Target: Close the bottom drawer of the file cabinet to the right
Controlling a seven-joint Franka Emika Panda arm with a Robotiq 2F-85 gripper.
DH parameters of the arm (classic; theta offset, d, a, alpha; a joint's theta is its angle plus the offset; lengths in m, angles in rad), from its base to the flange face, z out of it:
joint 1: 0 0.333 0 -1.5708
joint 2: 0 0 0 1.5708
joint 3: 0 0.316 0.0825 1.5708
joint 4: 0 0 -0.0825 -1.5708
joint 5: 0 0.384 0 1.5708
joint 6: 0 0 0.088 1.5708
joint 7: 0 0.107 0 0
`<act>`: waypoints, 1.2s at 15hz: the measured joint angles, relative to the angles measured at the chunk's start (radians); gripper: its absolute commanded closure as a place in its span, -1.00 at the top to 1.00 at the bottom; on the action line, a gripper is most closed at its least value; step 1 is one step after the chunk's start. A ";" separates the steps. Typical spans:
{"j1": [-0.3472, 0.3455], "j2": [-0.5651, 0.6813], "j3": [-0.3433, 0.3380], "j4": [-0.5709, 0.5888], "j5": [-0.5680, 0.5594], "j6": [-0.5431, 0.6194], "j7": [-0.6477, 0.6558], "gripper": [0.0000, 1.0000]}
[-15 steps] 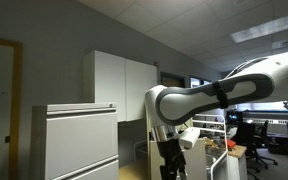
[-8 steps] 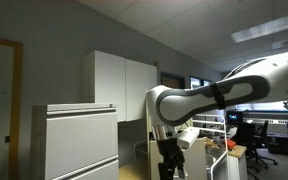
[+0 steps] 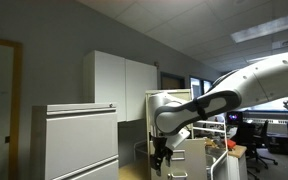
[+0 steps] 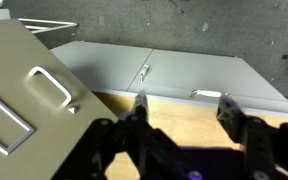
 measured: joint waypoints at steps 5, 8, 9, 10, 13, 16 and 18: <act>-0.084 0.148 -0.020 0.023 -0.298 0.223 0.159 -0.88; -0.116 0.231 -0.041 0.053 -0.531 0.349 0.334 -1.00; -0.120 0.258 -0.051 0.067 -0.613 0.383 0.400 -1.00; -0.121 0.284 -0.063 0.083 -0.698 0.412 0.470 -1.00; -0.105 0.341 -0.084 0.115 -0.925 0.451 0.659 -1.00; -0.089 0.401 -0.108 0.156 -1.106 0.451 0.794 -1.00; -0.087 0.456 -0.133 0.214 -1.150 0.452 0.816 -1.00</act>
